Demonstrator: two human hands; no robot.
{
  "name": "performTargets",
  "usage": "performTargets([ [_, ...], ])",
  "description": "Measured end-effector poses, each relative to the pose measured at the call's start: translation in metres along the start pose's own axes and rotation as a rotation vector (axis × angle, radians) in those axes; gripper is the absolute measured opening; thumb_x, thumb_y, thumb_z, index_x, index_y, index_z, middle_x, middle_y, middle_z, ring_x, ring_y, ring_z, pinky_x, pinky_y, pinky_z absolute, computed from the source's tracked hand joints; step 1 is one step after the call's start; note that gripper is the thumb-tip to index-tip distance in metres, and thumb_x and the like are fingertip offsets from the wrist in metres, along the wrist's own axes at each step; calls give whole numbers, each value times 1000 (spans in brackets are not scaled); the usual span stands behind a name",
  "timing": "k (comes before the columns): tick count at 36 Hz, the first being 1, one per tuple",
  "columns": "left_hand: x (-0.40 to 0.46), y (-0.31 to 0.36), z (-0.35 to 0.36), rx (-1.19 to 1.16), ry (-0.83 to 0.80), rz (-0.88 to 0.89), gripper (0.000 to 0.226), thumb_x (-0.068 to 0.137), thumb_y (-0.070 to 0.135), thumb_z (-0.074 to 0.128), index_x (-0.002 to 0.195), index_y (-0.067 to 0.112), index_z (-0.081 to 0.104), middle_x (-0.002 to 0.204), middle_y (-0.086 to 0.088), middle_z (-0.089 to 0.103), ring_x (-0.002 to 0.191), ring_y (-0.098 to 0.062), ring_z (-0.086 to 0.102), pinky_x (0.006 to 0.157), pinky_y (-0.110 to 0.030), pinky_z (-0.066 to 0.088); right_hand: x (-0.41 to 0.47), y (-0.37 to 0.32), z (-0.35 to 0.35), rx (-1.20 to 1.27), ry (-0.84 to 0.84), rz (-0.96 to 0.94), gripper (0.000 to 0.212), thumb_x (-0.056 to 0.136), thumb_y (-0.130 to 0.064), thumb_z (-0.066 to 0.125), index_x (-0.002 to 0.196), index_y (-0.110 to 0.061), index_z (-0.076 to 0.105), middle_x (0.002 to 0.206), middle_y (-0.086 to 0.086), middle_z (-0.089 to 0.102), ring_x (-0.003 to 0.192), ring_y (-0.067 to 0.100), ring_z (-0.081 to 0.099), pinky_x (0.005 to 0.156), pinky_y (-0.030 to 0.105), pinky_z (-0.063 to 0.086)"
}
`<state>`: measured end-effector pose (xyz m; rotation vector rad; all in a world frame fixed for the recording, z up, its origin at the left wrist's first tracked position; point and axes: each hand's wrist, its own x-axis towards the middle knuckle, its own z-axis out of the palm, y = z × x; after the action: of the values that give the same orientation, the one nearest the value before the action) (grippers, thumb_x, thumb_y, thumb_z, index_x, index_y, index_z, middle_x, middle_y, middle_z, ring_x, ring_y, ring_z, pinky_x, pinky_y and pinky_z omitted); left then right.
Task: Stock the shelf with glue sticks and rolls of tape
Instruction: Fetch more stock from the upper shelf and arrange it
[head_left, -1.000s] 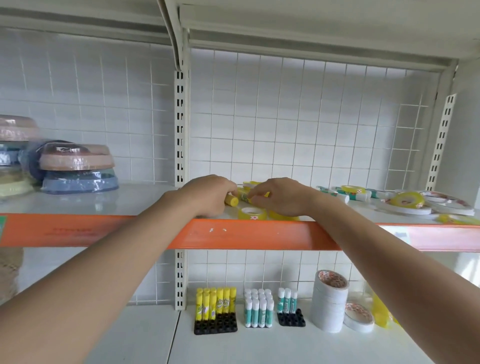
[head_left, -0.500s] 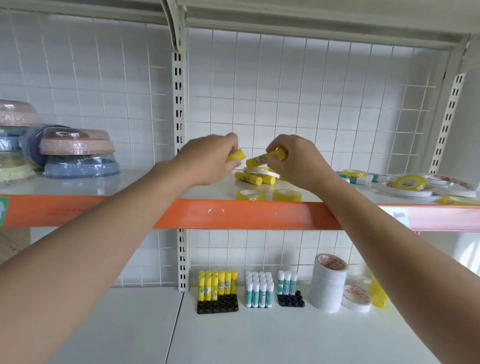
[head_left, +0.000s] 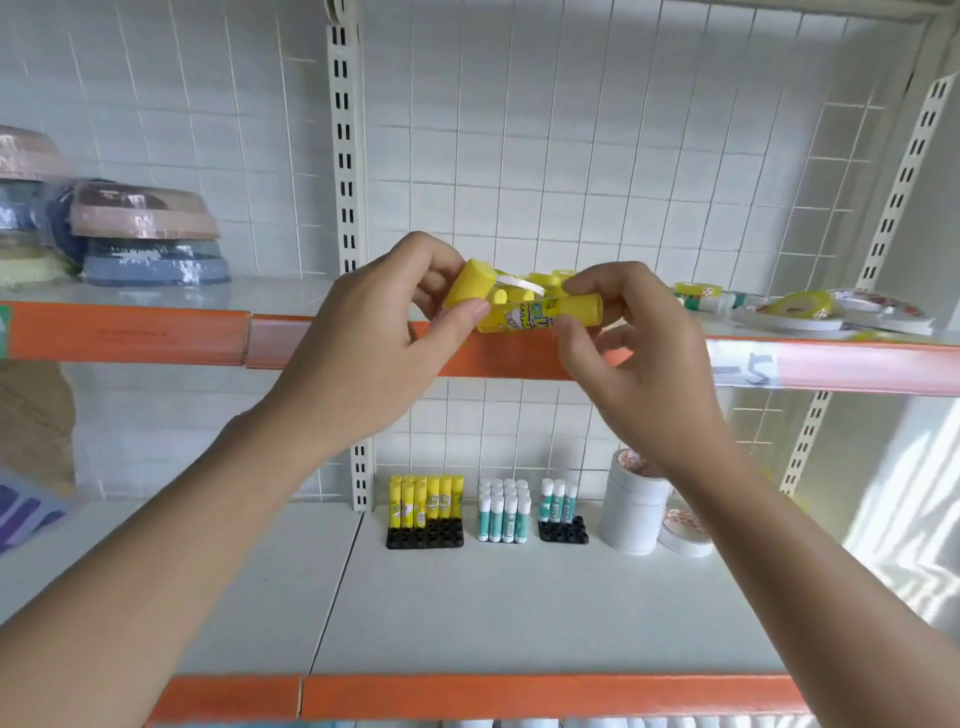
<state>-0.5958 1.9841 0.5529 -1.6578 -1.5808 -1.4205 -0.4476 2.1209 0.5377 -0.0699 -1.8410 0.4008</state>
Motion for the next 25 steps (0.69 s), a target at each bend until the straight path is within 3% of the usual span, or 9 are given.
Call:
performTargets([
  [2, -15, 2, 4, -57, -5, -20, 12, 88, 28, 65, 95, 26, 55, 82, 19, 60, 74, -1, 58, 67, -22, 50, -15, -1, -2, 48, -14, 20, 23, 85, -15, 64, 102, -26, 53, 89, -2, 59, 75, 12, 58, 63, 14, 45],
  [5, -38, 2, 13, -161, -28, -70, 12, 86, 27, 62, 96, 29, 55, 86, 11, 62, 75, -8, 60, 63, -28, 52, -38, 0, -4, 108, -37, 61, 32, 84, -15, 65, 102, -35, 48, 90, -3, 59, 77, 14, 57, 65, 15, 45],
  [13, -94, -30, 48, -326, -100, -289, 15, 87, 19, 67, 94, 24, 55, 83, 11, 62, 79, -6, 60, 59, -12, 45, -108, 25, 21, 96, -128, 260, 37, 86, -9, 68, 97, -35, 44, 91, -11, 61, 76, 13, 59, 62, 21, 48],
  [17, -124, -64, 67, -365, -135, -422, 23, 90, 5, 64, 91, 26, 54, 85, 10, 62, 79, -5, 59, 62, -11, 47, -138, 49, 44, 52, -195, 384, 32, 85, -7, 68, 96, -25, 44, 94, -10, 60, 77, 10, 58, 61, 27, 49],
  [20, -145, -96, 83, -367, -176, -497, 23, 90, 2, 64, 93, 22, 55, 87, 3, 63, 78, 0, 60, 62, -11, 49, -156, 66, 60, -1, -244, 464, 37, 85, -11, 70, 90, -33, 40, 94, -9, 61, 73, 9, 58, 63, 29, 49],
  [25, -174, -147, 105, -311, -269, -589, 18, 88, 5, 66, 101, 15, 58, 80, 15, 63, 72, 8, 62, 67, -7, 44, -176, 93, 89, -113, -303, 506, 33, 83, -11, 70, 91, -30, 43, 87, -19, 55, 68, 9, 58, 64, 37, 51],
])
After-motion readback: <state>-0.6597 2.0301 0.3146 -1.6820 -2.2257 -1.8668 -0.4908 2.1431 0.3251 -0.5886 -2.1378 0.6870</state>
